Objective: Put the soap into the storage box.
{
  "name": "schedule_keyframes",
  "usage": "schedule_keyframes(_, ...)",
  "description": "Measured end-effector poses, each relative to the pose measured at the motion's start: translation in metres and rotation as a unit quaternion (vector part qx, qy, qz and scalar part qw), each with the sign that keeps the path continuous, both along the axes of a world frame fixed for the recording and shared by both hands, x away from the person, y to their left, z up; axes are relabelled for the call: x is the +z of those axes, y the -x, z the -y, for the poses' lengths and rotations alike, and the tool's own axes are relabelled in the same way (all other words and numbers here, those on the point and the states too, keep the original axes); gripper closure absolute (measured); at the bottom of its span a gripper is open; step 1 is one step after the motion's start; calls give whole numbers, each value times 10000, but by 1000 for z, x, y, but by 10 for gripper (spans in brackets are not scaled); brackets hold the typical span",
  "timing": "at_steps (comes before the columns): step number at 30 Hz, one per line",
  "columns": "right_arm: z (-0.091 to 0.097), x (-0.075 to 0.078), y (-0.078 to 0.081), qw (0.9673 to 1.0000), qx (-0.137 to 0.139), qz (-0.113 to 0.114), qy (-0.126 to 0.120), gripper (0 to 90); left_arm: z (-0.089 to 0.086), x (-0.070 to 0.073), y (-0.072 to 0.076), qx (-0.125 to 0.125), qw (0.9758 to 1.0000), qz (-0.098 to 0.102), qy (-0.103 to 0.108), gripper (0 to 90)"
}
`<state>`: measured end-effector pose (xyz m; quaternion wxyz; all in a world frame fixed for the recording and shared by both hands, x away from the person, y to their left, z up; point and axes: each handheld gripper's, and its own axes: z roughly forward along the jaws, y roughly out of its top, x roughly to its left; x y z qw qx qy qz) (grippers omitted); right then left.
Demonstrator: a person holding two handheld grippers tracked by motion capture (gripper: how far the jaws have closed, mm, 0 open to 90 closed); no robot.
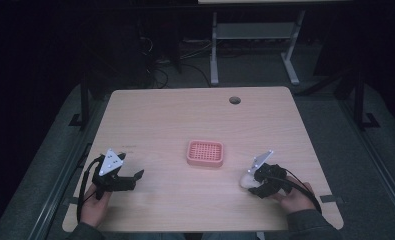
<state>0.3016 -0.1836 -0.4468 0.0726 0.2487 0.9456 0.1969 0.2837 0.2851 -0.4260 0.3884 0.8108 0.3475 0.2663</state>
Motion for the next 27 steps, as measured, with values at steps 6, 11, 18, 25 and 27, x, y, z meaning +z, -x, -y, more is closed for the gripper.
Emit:
schedule_keyframes(6,-1,2,3,9999,112,-40,31,485,0,-1,0,19,10000,-42,-13,143)
schedule_keyframes(11,-3,12,5,9997,230,67,-39,485,-2,0,0,62,10000,-26,17,143)
schedule_keyframes(18,-12,30,-1,9990,399,193,-35,485,-3,0,0,66,10000,-31,-21,143)
schedule_keyframes(25,-14,34,-11,9991,385,155,-122,485,-4,1,0,72,10000,-3,10,143)
schedule_keyframes(27,-16,35,-14,9988,445,166,-153,485,-4,0,0,92,10000,-7,25,143)
